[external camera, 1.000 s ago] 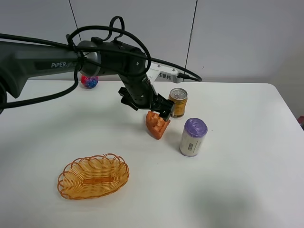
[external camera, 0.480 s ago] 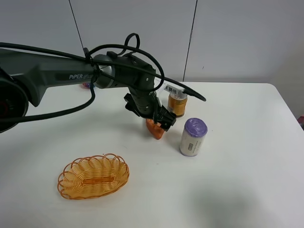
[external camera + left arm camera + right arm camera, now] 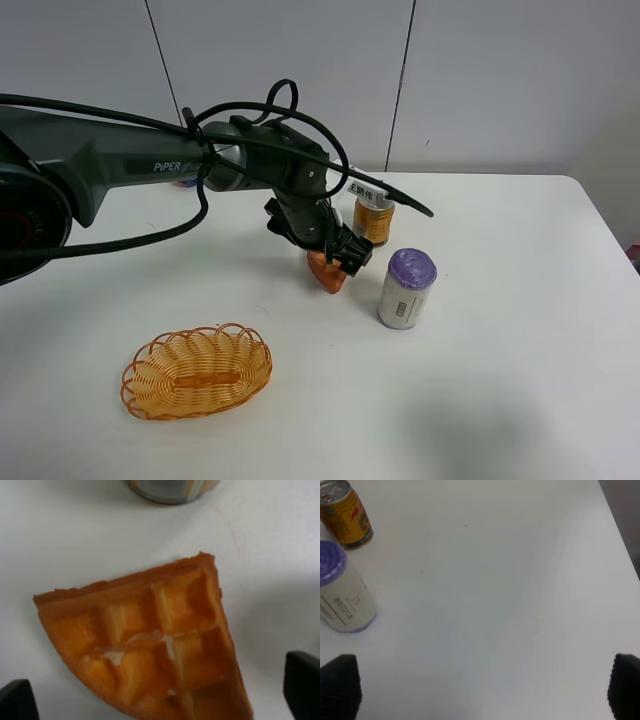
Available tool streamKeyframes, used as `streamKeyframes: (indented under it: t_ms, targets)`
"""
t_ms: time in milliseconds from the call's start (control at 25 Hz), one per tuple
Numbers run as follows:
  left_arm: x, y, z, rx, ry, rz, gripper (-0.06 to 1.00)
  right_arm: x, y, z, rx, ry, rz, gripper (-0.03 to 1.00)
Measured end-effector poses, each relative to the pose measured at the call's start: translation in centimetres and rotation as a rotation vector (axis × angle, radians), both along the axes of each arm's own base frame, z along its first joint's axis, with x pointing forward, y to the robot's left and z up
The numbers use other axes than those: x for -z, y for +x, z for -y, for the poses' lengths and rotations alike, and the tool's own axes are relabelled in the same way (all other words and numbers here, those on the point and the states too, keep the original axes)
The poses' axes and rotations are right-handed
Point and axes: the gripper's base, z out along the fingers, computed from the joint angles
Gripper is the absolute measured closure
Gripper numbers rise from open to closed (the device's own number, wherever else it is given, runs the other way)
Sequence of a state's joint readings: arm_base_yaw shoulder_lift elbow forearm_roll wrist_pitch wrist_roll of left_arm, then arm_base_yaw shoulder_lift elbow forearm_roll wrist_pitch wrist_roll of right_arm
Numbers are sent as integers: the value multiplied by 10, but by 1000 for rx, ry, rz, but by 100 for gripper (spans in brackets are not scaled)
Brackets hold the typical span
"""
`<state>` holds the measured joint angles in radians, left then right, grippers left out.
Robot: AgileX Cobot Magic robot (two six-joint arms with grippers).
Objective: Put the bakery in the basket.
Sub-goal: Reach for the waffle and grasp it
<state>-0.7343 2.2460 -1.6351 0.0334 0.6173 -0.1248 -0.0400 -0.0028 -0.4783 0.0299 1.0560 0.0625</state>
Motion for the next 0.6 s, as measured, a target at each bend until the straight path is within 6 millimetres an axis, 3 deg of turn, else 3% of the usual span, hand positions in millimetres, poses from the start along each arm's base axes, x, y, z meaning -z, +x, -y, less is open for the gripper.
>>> streamKeyframes:
  t_ms: [600]
  targets:
    - [36, 1, 3, -18, 2, -46, -5, 0, 0, 0, 0, 0, 0, -2]
